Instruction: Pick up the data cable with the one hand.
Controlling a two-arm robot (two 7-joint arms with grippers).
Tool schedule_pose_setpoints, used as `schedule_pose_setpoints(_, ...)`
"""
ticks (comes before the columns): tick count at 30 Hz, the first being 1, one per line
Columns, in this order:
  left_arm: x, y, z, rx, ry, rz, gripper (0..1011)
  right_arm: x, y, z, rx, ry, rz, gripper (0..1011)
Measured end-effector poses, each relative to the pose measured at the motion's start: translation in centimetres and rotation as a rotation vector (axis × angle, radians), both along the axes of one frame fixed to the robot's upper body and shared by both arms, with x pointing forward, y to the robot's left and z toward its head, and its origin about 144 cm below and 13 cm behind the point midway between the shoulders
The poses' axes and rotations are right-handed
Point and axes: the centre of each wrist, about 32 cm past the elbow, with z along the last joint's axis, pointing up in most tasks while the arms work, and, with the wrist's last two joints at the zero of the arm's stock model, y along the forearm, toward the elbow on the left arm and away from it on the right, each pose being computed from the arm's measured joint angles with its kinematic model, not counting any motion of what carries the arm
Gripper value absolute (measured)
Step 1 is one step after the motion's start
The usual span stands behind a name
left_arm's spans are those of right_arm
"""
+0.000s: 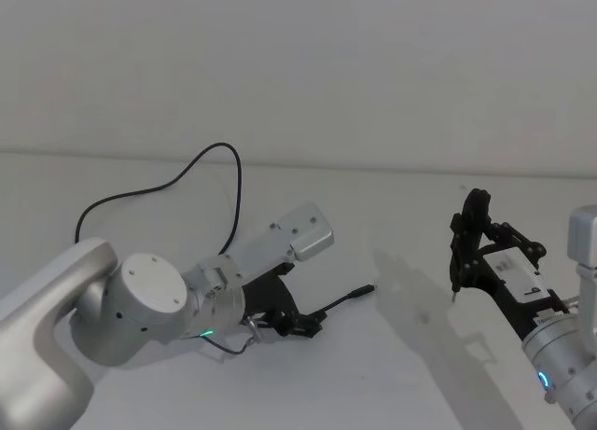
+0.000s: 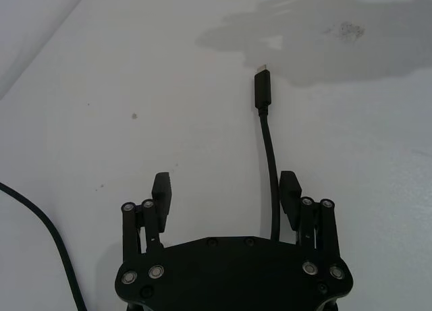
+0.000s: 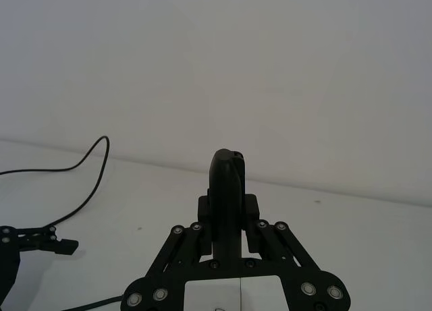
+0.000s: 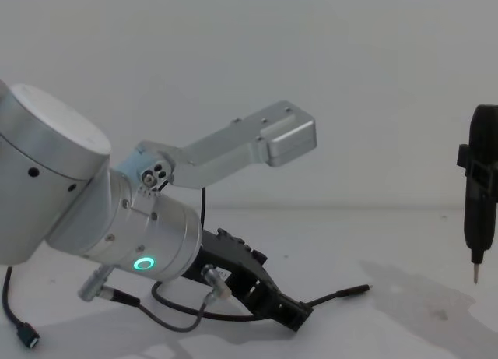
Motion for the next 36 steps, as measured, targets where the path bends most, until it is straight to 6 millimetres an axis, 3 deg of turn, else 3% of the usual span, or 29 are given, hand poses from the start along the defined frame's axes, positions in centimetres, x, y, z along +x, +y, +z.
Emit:
schedule_pose_setpoints(12, 0.11, -0.25, -0.31, 0.006, -0.004, 0.008, 703, 0.00, 0.00, 0.00, 0.000, 0.000, 0.000, 268)
schedule_pose_setpoints(15, 0.12, -0.27, -0.38, 0.008, -0.005, 0.010, 568, 0.00, 0.00, 0.00, 0.000, 0.000, 0.000, 268)
schedule_pose_setpoints(30, 0.18, -0.22, -0.52, 0.015, -0.007, 0.016, 118, 0.00, 0.00, 0.00, 0.000, 0.000, 0.000, 268)
schedule_pose_setpoints(33, 0.19, -0.23, -0.52, 0.015, -0.007, 0.017, 41, 0.00, 0.00, 0.00, 0.000, 0.000, 0.000, 268)
schedule_pose_setpoints(36, 0.19, -0.24, -0.53, 0.015, -0.007, 0.017, 35, 0.00, 0.00, 0.00, 0.000, 0.000, 0.000, 268)
